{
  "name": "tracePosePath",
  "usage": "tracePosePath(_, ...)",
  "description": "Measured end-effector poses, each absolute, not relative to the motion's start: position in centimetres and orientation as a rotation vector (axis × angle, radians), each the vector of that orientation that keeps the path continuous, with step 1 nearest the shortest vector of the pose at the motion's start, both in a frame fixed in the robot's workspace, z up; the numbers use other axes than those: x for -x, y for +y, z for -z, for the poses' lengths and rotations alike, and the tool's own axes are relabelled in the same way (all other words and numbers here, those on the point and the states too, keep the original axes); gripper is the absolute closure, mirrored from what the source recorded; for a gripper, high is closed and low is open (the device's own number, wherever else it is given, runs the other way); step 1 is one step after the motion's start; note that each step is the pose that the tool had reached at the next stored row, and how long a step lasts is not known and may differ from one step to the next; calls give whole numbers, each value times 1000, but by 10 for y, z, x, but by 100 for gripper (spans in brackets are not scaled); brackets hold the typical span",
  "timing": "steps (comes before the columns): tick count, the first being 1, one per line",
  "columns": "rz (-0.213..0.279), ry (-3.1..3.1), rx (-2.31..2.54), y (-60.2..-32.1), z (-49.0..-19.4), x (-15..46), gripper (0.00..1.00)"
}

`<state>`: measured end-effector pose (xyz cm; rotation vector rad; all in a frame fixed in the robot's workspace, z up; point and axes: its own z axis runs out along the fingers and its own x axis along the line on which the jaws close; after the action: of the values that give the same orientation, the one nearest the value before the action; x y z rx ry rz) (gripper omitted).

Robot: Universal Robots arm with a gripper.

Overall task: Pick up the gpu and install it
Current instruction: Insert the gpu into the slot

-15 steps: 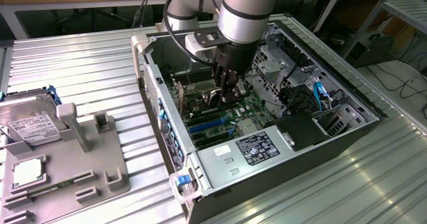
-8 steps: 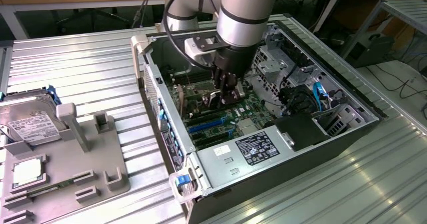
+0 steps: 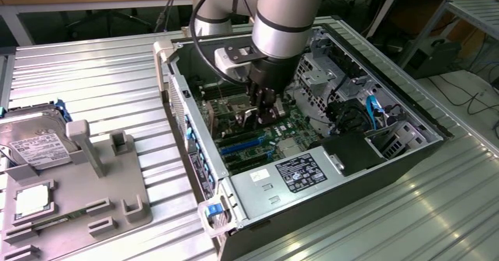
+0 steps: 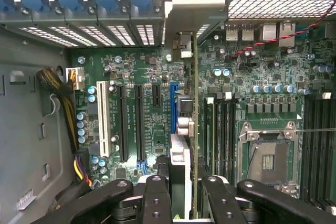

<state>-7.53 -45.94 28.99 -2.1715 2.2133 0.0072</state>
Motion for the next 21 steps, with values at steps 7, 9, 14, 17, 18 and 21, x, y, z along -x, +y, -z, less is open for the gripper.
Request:
tracePosePath(7,-7,2213,2171,-462,-286,75,72)
tracePosePath(9,-7,2213,2171,-462,-283,75,72)
tracePosePath(14,-7,2213,2171,-462,-277,75,72)
tracePosePath(17,-7,2213,2171,-462,-273,75,72)
tracePosePath(18,-7,2213,2171,-462,-272,75,72)
tracePosePath(21,-7,2213,2171,-462,-270,77,72)
